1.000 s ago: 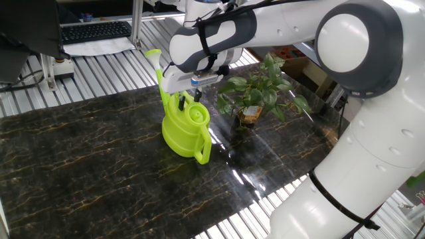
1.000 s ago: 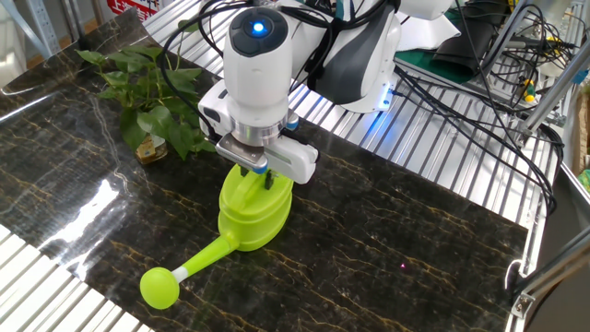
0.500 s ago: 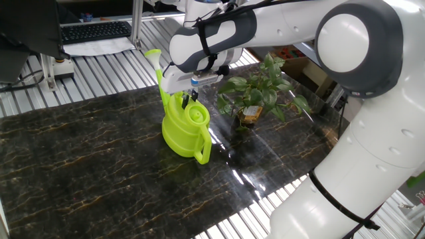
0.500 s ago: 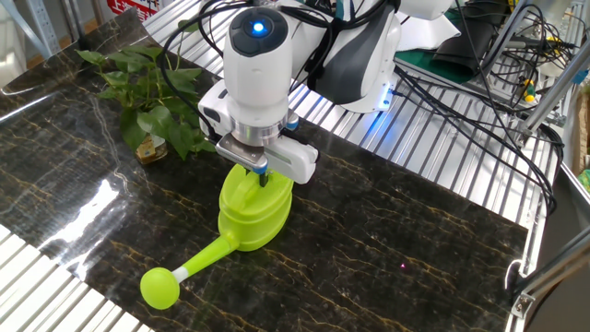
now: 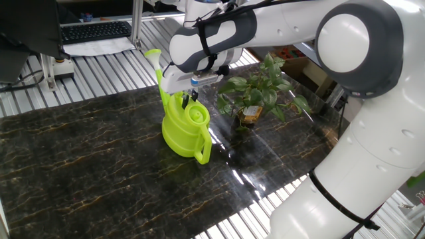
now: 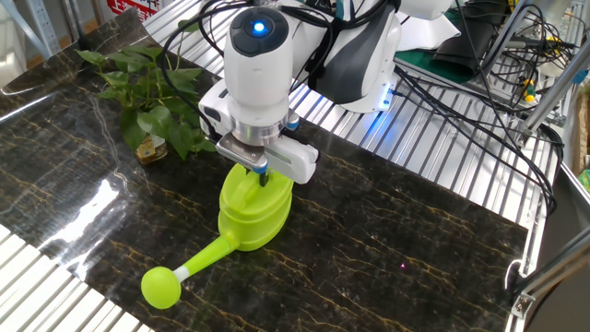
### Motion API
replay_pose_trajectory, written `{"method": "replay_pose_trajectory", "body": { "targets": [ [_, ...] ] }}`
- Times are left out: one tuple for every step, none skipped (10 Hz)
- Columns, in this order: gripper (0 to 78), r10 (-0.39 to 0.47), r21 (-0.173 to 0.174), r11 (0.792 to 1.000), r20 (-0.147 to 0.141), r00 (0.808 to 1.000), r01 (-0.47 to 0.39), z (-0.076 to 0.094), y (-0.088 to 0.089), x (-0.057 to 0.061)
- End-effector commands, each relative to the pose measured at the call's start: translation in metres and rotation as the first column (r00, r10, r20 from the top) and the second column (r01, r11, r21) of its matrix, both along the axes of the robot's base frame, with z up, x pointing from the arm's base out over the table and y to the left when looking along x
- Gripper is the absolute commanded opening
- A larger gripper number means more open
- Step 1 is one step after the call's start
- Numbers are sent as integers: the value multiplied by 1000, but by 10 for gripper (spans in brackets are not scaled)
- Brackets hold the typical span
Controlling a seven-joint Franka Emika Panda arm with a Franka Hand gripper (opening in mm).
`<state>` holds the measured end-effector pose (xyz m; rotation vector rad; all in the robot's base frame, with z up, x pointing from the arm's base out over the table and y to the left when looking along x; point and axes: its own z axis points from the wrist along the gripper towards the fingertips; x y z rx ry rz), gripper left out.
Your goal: Water the plant
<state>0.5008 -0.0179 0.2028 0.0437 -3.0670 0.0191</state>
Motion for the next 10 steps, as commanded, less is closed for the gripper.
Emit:
{"method": "replay_pose_trajectory", "body": {
  "targets": [
    [11,-18,-9,1000,-2,1000,18,10,0,2],
    [11,-30,-14,999,-11,999,30,17,2,1],
    [11,-30,-14,999,-11,999,30,17,2,1],
    [11,-71,-23,997,-49,996,70,25,6,-1],
    [11,-91,-22,996,-56,994,90,29,9,-3],
    [11,-108,-18,994,-67,992,107,32,11,-5],
    [11,-136,-17,991,-85,987,135,36,16,-7],
    [11,-176,-16,984,-107,979,175,41,22,-12],
    [11,-176,-16,984,-107,979,175,41,22,-12],
    [11,-208,-8,978,-88,974,208,47,32,-25]
  ]
}}
